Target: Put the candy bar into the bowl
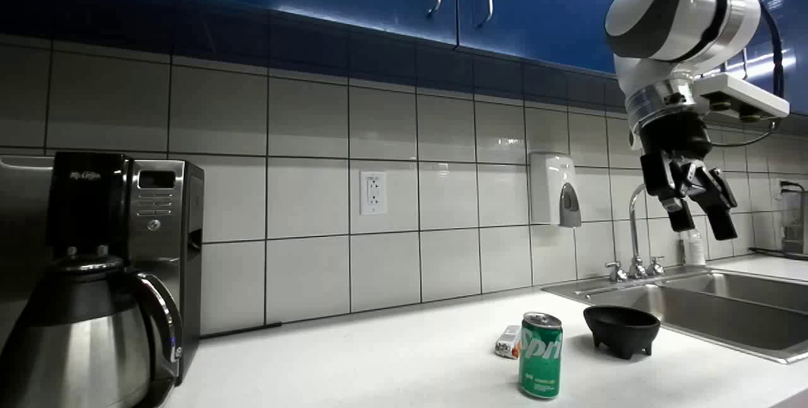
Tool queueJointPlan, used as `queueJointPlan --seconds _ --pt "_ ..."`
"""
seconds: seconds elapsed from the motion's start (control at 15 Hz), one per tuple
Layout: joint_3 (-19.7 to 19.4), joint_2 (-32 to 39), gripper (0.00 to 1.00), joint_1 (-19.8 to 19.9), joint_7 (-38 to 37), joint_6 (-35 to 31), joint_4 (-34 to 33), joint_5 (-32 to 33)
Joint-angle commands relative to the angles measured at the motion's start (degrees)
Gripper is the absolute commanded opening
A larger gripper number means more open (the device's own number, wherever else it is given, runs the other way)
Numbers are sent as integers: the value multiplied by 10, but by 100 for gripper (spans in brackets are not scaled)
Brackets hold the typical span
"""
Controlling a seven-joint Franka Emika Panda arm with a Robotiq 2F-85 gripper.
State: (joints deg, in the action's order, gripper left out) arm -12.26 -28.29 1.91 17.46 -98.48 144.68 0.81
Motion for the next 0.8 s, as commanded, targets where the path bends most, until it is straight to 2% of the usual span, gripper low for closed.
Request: queueJointPlan --seconds 0.0,0.6,0.73 --pt "9 1 100 10 3 1 -1 -4" --pt "9 1 100 10 3 1 -1 -4" --pt "16 -3 100 13 -27 -42 16 -10"
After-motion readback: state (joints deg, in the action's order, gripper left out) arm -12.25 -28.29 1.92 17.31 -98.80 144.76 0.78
